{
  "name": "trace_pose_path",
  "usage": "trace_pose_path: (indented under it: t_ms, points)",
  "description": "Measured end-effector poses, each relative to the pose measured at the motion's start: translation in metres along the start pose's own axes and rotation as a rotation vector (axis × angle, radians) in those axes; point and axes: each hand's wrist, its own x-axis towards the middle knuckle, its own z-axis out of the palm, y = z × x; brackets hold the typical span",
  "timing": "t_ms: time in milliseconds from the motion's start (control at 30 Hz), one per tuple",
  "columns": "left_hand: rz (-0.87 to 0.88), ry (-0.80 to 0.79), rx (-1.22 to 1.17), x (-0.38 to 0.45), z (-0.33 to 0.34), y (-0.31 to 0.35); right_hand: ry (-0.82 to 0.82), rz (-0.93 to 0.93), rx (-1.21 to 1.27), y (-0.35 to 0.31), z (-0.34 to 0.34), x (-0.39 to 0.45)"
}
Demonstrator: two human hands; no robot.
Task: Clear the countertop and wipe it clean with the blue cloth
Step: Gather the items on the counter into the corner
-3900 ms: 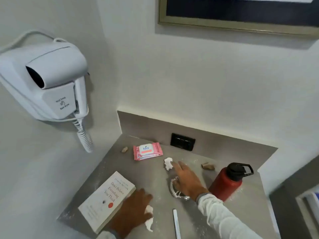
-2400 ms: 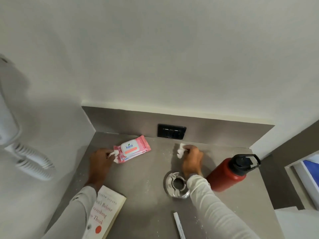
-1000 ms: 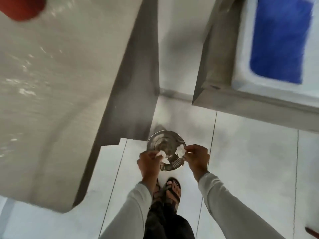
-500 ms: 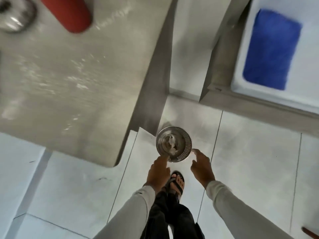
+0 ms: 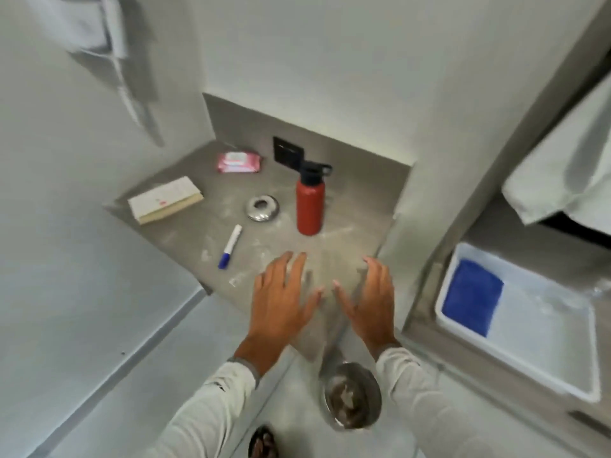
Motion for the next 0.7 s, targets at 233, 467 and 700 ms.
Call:
trace_pose_path:
  t_ms: [233,467,700]
  points:
    - [-0.333,-0.276,0.073,0.044,-0.014,-0.136,-0.138,0.348,0.401,-0.072,0.089,0.067]
    - [-0.444,-0.435,-0.056,0.071,0.018,-0.193,-0.016,0.510,0.430,-0.086,0.125,0.110]
    - [-0.407,-0.541,-0.009,0.110,0.045,-0.226,0.079,0.457,0.482,-0.094,0.150,0.155]
